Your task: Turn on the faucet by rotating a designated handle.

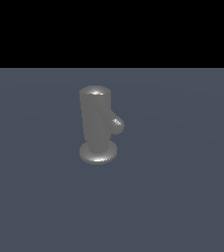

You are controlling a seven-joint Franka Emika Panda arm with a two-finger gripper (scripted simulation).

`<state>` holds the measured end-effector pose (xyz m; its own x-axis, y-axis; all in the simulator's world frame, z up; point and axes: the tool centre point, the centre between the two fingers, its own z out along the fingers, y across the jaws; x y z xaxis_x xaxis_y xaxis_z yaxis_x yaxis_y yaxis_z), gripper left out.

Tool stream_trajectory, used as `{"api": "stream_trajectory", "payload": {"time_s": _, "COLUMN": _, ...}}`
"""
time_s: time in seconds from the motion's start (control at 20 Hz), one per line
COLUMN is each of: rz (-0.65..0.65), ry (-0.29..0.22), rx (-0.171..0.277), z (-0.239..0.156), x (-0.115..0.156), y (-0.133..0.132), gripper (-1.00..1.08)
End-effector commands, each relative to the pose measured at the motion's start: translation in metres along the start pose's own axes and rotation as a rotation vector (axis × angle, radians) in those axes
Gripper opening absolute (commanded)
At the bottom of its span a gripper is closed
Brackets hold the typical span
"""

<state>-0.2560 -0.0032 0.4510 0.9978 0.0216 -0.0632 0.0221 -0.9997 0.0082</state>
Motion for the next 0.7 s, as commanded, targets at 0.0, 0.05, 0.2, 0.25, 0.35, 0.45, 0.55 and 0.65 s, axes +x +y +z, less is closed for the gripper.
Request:
{"api": "stream_trajectory", "payload": {"time_s": 0.0, "rz": -0.009, "ry": 0.002, "rx": 0.000, "z": 0.009, "x": 0.001, "y": -0.002, "gripper": -1.00}}
{"api": "stream_trajectory", "payload": {"time_s": 0.05, "rz": -0.013, "ry": 0.004, "rx": 0.000, "z": 0.014, "x": 0.001, "y": -0.003, "gripper": -1.00}}
{"api": "stream_trajectory", "payload": {"time_s": 0.2, "rz": -0.029, "ry": 0.008, "rx": 0.000, "z": 0.031, "x": 0.003, "y": -0.006, "gripper": -1.00}}
{"api": "stream_trajectory", "payload": {"time_s": 0.25, "rz": -0.035, "ry": 0.010, "rx": 0.000, "z": 0.038, "x": 0.003, "y": -0.008, "gripper": -1.00}}
{"api": "stream_trajectory", "payload": {"time_s": 0.35, "rz": -0.049, "ry": 0.014, "rx": 0.000, "z": 0.052, "x": 0.004, "y": -0.011, "gripper": -1.00}}
{"api": "stream_trajectory", "payload": {"time_s": 0.45, "rz": -0.064, "ry": 0.018, "rx": 0.000, "z": 0.068, "x": 0.006, "y": -0.014, "gripper": -1.00}}
{"api": "stream_trajectory", "payload": {"time_s": 0.55, "rz": -0.080, "ry": 0.023, "rx": 0.000, "z": 0.085, "x": 0.007, "y": -0.018, "gripper": -1.00}}
{"api": "stream_trajectory", "payload": {"time_s": 0.65, "rz": -0.096, "ry": 0.028, "rx": 0.001, "z": 0.102, "x": 0.009, "y": -0.021, "gripper": -1.00}}
